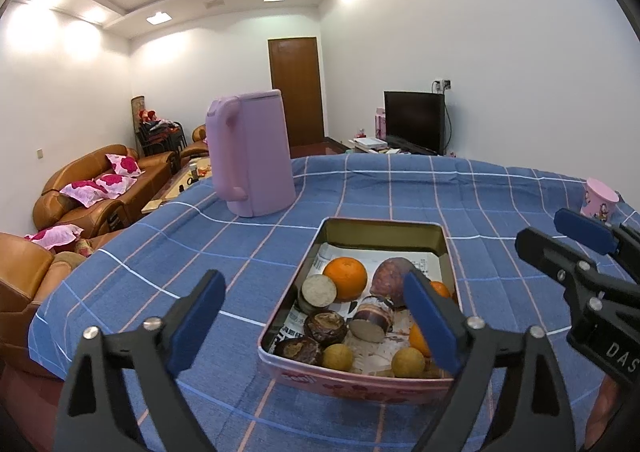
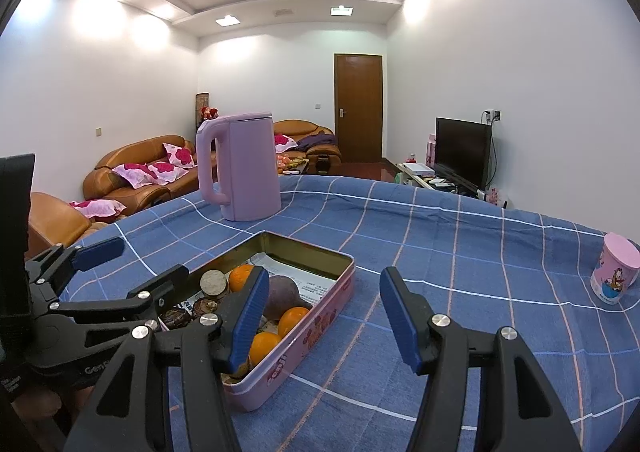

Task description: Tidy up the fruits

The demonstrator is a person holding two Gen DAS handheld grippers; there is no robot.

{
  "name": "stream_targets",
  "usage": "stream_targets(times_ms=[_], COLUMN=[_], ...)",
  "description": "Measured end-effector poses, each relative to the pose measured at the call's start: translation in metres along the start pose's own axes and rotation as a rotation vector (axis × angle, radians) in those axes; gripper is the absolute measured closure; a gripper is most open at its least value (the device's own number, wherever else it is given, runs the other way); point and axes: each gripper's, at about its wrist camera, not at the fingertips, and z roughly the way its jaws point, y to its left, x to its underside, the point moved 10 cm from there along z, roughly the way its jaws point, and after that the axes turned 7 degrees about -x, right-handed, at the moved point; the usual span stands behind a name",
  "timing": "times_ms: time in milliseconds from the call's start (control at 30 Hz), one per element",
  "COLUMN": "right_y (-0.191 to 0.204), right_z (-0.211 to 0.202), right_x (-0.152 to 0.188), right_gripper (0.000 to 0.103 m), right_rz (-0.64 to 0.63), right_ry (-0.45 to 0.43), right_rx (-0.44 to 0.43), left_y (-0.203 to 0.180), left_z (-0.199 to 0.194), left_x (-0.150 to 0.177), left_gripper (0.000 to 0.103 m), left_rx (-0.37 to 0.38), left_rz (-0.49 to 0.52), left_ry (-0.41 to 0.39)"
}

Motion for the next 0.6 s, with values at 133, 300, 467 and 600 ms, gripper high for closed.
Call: stream_targets(times_ms=[133, 300, 467, 600], right_y=[-0.002, -0.006, -0.009, -0.007], right_z=[-0.002, -0.004, -0.008, -0.008], right_x=[0.000, -0.001, -0.003, -0.004], right_gripper=[0.043, 0.043, 0.043, 0.043], right_rz=[0.004, 0.011, 0.015, 0.007], right_ry=[-0.003, -0.010, -0.020, -0.023], right_rx=[0.002, 0.010, 0.014, 0.016], left_y=[-0.001, -0.001, -0.001, 0.000], left_z=[-0.003, -0.006, -0.009, -0.012], left_x=[-0.002, -0.004, -0.007, -0.010], left_gripper=[0.009, 0.002, 0.001, 0.000], left_rx=[0.008, 0.005, 0.016, 0.010], left_rz=[0.003, 0.000, -0.009, -0.010], left_ry=[-0.010, -0.022, -0.029, -0.038])
